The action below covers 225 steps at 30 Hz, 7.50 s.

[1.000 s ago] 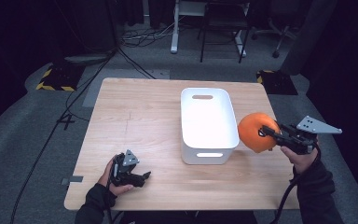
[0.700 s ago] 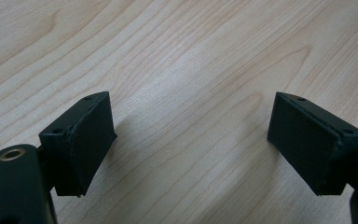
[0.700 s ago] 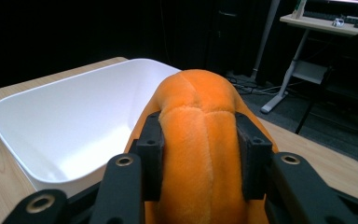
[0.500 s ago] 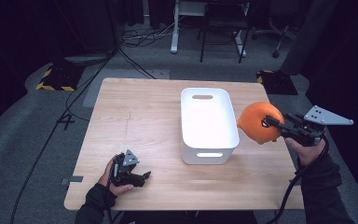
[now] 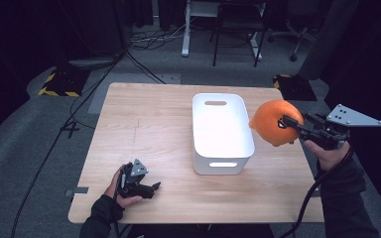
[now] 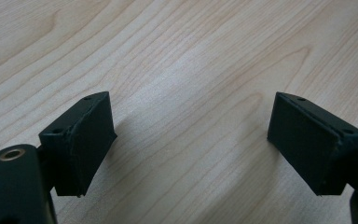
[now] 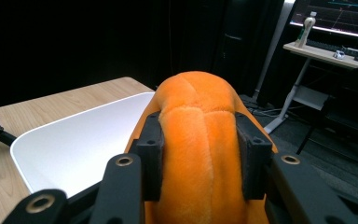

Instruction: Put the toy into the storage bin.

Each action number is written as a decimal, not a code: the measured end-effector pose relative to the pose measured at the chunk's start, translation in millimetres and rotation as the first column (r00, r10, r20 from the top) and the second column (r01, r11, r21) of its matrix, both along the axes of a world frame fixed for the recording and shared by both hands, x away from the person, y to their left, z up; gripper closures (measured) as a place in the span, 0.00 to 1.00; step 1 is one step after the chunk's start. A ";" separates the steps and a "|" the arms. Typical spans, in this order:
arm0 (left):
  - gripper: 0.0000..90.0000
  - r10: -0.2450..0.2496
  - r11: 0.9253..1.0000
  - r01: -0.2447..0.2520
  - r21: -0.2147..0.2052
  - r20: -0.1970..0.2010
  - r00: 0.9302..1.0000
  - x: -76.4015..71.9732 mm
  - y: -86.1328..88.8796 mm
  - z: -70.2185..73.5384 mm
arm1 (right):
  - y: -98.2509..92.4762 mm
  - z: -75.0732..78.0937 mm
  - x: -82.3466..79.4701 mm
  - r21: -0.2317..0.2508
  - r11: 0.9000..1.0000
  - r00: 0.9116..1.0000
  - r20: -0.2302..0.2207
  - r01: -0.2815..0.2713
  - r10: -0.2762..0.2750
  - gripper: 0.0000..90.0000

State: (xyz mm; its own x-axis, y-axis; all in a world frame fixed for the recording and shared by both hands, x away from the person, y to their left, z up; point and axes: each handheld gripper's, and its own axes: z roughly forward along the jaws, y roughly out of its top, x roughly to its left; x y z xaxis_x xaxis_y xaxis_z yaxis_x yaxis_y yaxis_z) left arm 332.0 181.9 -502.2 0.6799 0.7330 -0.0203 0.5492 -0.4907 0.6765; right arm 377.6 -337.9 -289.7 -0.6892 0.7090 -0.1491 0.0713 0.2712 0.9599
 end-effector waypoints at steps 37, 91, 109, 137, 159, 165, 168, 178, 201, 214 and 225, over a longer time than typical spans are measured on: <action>0.16 0.001 1.000 -0.001 0.001 0.000 1.000 -0.1 0.0 0.1 | 42.2 17.8 -8.9 -0.009 0.994 0.993 0.038 -0.112 0.112 0.68; 0.16 0.001 1.000 -0.001 0.001 0.000 1.000 -0.1 0.0 0.1 | 103.5 -36.8 4.4 -0.108 0.965 0.970 -0.075 -0.238 0.231 0.66; 0.16 0.001 1.000 -0.001 0.001 0.000 1.000 -0.1 0.0 0.1 | 106.2 -58.1 12.9 -0.136 0.957 0.962 -0.135 -0.255 0.237 0.65; 0.16 0.001 1.000 -0.001 0.001 0.001 1.000 -0.1 0.0 0.1 | 111.1 -86.4 20.2 -0.208 0.943 0.950 -0.229 -0.261 0.212 0.59; 0.16 0.001 1.000 -0.001 0.002 0.001 1.000 -0.1 0.0 0.1 | 111.1 -93.4 22.4 -0.241 0.935 0.944 -0.266 -0.261 0.195 0.57; 0.16 0.001 1.000 -0.001 0.001 0.001 1.000 -0.1 0.0 0.1 | 110.6 -93.6 22.4 -0.232 0.937 0.944 -0.265 -0.259 0.195 0.57; 0.16 0.001 1.000 -0.001 0.001 0.001 1.000 -0.1 0.0 0.1 | 110.1 -93.1 21.5 -0.229 0.939 0.944 -0.268 -0.255 0.191 0.57; 0.16 0.001 1.000 -0.001 0.002 0.000 1.000 -0.1 0.0 0.1 | 109.2 -91.2 20.0 -0.206 0.945 0.946 -0.255 -0.254 0.199 0.59; 0.16 0.001 1.000 -0.001 0.001 0.001 1.000 -0.1 0.0 0.1 | 105.5 -86.2 17.8 -0.168 0.960 0.956 -0.230 -0.224 0.183 0.50; 0.16 0.001 1.000 -0.001 0.001 0.000 1.000 -0.1 0.0 0.1 | 101.2 -82.5 15.7 -0.164 0.968 0.970 -0.184 -0.190 0.160 0.29; 0.16 0.001 1.000 -0.001 0.001 0.000 1.000 -0.1 0.0 0.1 | 91.5 -74.5 14.0 -0.139 0.985 0.987 -0.140 -0.103 0.083 0.25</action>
